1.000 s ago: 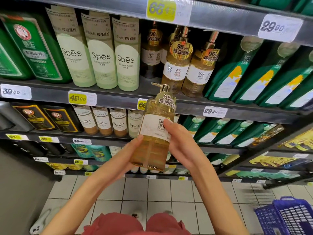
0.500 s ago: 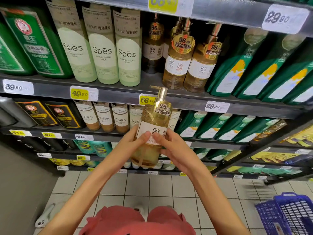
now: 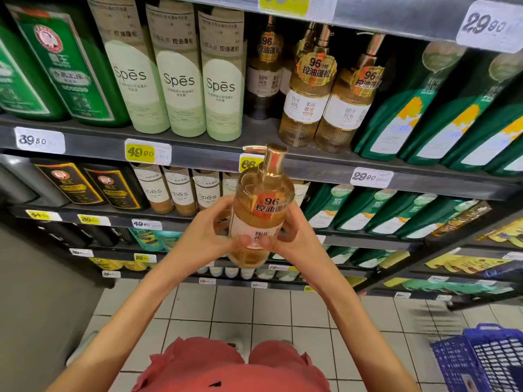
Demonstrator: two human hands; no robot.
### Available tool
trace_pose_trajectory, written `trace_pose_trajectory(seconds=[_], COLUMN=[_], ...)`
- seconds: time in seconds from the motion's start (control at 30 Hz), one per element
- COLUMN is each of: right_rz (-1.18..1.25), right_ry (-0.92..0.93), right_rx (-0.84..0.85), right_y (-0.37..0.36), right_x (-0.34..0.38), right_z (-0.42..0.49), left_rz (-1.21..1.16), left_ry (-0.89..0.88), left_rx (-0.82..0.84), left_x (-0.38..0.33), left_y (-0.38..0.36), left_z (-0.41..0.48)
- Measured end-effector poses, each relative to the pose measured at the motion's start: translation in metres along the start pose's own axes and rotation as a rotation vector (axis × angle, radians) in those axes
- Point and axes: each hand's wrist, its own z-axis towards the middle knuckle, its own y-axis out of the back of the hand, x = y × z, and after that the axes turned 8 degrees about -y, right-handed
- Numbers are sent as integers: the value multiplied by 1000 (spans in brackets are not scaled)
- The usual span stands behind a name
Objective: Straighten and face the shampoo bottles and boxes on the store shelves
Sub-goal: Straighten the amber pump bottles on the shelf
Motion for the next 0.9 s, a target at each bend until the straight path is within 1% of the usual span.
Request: trace_pose_trajectory(seconds=[0.1,0.2,0.27,0.33,0.4,0.43,0.5,0.57,0.67,0.73,0.8,0.9], right_rz=[-8,-73,-119,-140,-145,-154,-179,-164,-67,-53,-44,-7], right_ry=[-83,-209,-328,-399,-414,-413,-403,-363,-238,-169,-162,-114], right_rx=[19,-11,21,57,49,38,28,58,115,66,-7,-33], right_y=[-5,-8,-6,-4,-4,-3,-3,-1,-2,-7,-11,-7], right_x=[6,22,33,43,47,48,48,48,43,32,23,24], right_z=[-2,2,5,6,6,6,8,8,2,-4,-6,5], left_rz=[-25,-225,-398,-506,-535,-530,-514,-476,-328,-207,-147,-107], left_ry=[67,220,326,373,397,414,420,407,329,240,199,159], left_rx=[-32,-50,-21,29,10,-11,2,-35,-249,-353,-367,-322], left_x=[-7,-16,-20,-24,-28,-29,-31,-36,-33,-33,-34,-42], left_y=[-3,-12,-16,-17,-18,-19,-20,-23,-32,-37,-38,-30], left_z=[1,-1,-2,-3,-2,-1,2,3,0,-1,3,21])
